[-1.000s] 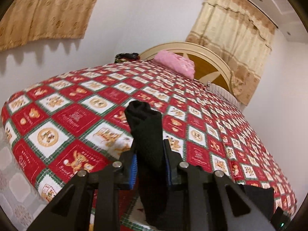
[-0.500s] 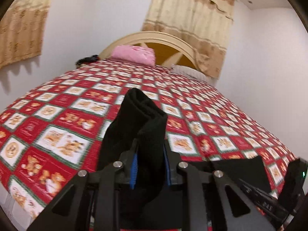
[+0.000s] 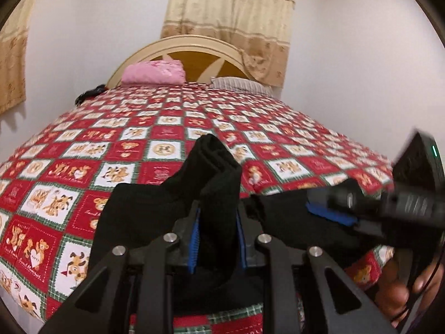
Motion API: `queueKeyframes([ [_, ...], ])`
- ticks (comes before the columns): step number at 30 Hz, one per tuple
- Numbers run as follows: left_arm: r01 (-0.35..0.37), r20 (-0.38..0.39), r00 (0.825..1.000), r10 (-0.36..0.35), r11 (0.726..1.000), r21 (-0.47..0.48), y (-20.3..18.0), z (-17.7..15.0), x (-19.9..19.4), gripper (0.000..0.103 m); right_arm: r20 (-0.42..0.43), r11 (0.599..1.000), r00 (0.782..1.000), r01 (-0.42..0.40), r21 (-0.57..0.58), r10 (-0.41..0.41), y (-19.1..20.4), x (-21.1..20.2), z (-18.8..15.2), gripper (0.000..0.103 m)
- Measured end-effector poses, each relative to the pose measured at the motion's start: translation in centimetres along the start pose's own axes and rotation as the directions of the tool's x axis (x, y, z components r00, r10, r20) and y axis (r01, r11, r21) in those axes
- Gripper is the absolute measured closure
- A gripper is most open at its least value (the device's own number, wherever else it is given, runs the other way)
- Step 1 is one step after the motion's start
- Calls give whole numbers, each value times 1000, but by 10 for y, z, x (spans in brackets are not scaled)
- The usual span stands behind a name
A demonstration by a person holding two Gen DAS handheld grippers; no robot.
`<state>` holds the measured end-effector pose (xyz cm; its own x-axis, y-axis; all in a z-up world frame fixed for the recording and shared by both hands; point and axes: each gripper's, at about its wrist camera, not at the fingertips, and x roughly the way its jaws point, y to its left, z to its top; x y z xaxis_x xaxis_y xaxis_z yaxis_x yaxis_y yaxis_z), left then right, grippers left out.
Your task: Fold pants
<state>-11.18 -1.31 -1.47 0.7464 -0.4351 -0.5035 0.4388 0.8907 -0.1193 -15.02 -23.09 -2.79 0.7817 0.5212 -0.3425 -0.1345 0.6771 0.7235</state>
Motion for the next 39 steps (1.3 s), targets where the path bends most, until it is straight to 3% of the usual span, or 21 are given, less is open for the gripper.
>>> queueKeyframes([
  [1, -2, 4, 1000, 2, 1000, 26, -5, -3, 0, 80, -8, 1000, 1000, -11, 28, 11, -2, 3, 3, 48],
  [2, -3, 7, 1000, 3, 999, 53, -11, -5, -1, 80, -5, 999, 1000, -17, 44, 18, -3, 4, 4, 35],
  [3, -1, 8, 1000, 0, 997, 72, -15, -7, -1, 80, 5, 998, 1000, -30, 61, 30, -4, 4, 6, 35],
  [9, 33, -14, 999, -31, 988, 151, -35, -19, 2, 80, -58, 990, 993, -95, 109, 102, -4, 20, 13, 35],
  [16, 39, -42, 999, -29, 967, 250, -56, -34, 6, 80, -169, 996, 984, -44, 74, 56, -2, 41, 2, 35],
  [29, 60, -93, 995, -32, 949, 310, -65, -42, 12, 78, -258, 998, 966, -8, 63, 24, -16, 58, -9, 72],
  [32, 68, -128, 991, -31, 952, 299, -64, -41, 14, 65, -260, 997, 966, 10, 78, 11, -20, 58, -10, 80],
  [34, 63, -130, 991, -27, 958, 281, -58, -38, 11, 29, -257, 997, 966, 15, 81, 6, -22, 57, -10, 84],
  [36, 34, -95, 995, -9, 964, 264, -49, -35, 3, 13, -250, 998, 968, 31, 63, -14, -22, 56, -10, 85],
  [39, 37, -90, 996, -17, 973, 227, -31, -27, -6, 10, -240, 999, 970, 42, 24, -35, -18, 52, -9, 86],
])
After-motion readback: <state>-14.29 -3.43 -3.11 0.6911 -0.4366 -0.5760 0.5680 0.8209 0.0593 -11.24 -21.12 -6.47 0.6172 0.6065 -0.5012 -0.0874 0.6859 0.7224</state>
